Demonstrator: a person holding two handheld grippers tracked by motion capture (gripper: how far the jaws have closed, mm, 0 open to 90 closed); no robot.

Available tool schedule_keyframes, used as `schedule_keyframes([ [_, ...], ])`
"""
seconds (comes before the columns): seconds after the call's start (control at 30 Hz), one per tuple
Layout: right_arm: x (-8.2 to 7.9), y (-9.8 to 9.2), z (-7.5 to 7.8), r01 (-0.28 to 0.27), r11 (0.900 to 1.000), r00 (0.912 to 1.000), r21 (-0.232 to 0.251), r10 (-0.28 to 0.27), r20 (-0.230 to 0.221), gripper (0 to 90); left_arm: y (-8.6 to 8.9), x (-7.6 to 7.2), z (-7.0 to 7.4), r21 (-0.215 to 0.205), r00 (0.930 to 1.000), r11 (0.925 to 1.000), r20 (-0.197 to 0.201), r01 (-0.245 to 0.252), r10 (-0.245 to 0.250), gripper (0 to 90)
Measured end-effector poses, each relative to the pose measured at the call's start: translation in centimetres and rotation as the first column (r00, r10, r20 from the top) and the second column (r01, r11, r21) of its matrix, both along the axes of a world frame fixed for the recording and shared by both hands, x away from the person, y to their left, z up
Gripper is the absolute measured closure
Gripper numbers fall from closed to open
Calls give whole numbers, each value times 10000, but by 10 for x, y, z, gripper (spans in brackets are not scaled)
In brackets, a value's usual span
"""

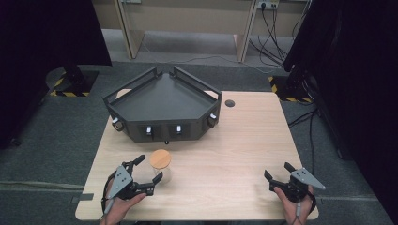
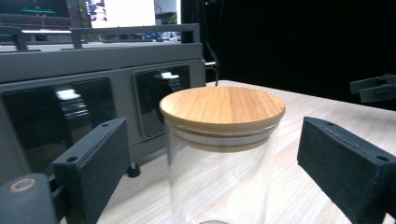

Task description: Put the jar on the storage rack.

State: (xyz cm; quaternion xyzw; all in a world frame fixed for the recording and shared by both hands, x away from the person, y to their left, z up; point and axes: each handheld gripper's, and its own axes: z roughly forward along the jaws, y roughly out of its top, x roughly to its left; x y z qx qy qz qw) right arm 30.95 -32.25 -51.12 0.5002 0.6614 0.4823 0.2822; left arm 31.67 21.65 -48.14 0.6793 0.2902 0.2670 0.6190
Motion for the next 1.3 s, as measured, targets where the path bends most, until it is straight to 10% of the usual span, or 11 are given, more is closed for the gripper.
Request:
schedule_keyframes([
  [1.3, 0, 1, 0, 33, 10000, 10000, -53, -34, -46, 60, -20, 22, 2, 170, 9995, 9996, -189, -238, 241, 263],
])
